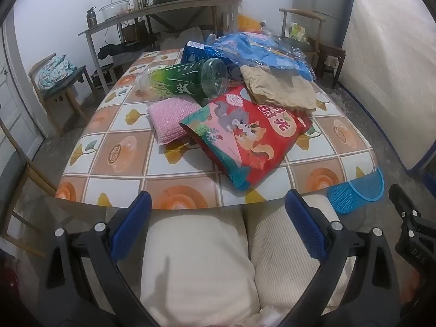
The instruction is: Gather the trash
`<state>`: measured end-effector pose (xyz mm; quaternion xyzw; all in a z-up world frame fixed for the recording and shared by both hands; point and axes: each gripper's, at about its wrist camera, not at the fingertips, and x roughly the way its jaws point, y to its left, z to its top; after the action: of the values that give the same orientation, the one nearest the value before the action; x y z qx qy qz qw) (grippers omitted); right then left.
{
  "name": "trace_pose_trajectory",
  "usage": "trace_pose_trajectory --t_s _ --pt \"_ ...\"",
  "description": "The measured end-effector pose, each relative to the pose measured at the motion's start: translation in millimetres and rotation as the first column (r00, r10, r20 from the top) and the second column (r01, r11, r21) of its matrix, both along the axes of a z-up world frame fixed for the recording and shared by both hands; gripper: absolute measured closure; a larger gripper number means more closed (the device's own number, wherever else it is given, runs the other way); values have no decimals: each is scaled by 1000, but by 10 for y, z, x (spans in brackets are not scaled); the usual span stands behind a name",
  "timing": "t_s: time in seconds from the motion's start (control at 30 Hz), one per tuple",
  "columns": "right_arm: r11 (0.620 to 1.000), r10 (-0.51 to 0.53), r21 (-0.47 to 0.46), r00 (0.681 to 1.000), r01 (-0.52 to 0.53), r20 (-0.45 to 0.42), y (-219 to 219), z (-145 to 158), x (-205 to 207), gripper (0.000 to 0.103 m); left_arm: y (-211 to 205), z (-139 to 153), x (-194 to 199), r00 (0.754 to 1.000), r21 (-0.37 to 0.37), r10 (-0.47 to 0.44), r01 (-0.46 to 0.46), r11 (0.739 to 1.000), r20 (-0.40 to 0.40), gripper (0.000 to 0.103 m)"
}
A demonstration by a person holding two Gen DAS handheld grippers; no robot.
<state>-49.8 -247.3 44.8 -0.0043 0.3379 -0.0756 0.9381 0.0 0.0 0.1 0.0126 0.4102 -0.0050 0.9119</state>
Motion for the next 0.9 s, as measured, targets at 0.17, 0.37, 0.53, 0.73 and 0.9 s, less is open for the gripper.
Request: trace_pose_trajectory --t_s 0.17,0.37,0.53,0.73,0.9 --pt "1000 -2 -2 1000 2 0 -1 7 -9 6 6 7 -2 1000 0 1 -1 1000 2 9" --pt "1000 -1 2 1000 1 5 3 9 -17 6 2 3 -4 1000 3 0 0 1000 3 9" --pt "1000 0 1 1000 0 6 -4 39 -7 6 -1 0 0 1000 3 0 0 1000 0 9" --pt "1000 -5 0 1000 5 8 5 19 10 6 1 1 0 1000 3 -1 1 1000 -1 9" --pt "1000 -4 0 1000 4 11 1 47 4 6 0 0 1 1000 4 0 0 1000 -2 9"
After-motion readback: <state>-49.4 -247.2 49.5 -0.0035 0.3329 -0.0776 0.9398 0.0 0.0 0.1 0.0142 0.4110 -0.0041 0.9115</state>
